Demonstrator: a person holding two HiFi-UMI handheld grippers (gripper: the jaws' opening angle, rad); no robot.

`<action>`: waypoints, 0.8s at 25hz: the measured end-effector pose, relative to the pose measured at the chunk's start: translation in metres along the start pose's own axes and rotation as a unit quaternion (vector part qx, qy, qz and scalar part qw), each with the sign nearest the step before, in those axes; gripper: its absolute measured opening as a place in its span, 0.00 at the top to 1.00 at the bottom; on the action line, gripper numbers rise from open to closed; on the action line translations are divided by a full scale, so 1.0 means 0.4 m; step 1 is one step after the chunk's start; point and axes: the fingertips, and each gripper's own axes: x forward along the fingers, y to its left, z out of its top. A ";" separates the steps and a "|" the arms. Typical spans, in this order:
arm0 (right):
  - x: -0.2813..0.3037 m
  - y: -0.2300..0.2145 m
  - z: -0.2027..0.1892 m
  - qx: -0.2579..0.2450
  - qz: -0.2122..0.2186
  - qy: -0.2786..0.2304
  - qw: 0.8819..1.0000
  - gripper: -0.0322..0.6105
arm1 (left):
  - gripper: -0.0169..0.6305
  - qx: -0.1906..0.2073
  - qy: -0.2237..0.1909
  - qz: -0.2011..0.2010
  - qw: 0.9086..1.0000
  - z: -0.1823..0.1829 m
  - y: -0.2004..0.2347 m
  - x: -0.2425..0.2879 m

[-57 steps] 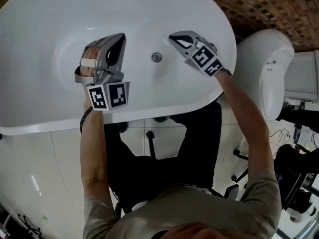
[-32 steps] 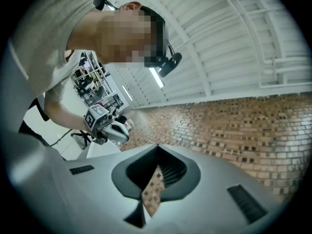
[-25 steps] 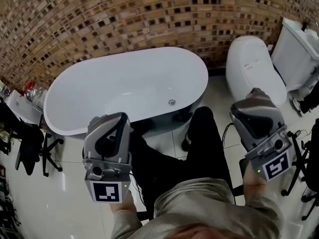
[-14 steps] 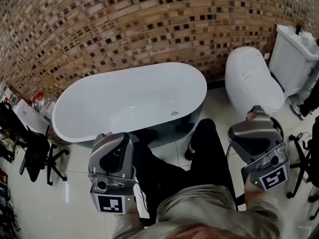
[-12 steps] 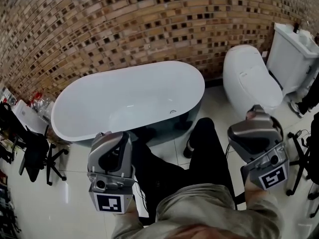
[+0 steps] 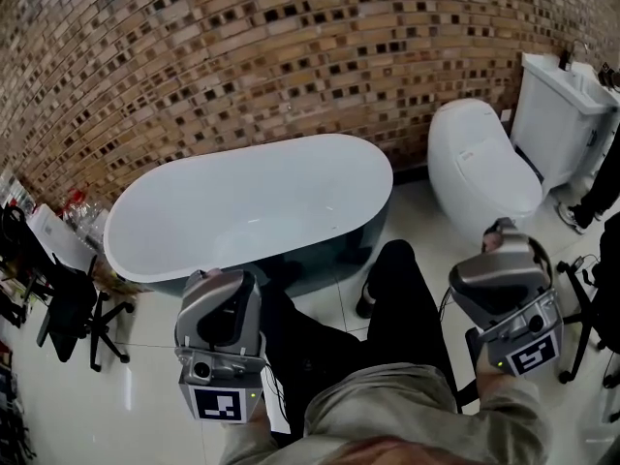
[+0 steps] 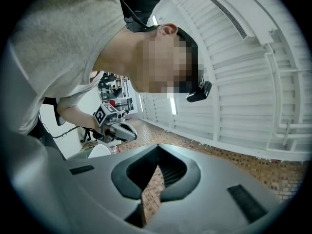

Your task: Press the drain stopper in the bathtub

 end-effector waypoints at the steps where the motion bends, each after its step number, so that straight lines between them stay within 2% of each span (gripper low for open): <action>1: 0.001 -0.002 0.001 -0.001 -0.001 -0.002 1.000 0.95 | 0.96 0.000 0.000 0.000 1.000 0.000 0.001 -0.001; 20: 0.028 0.026 -0.037 -0.003 0.013 0.005 1.000 0.95 | 0.96 0.019 0.013 -0.002 1.000 -0.009 -0.004 -0.006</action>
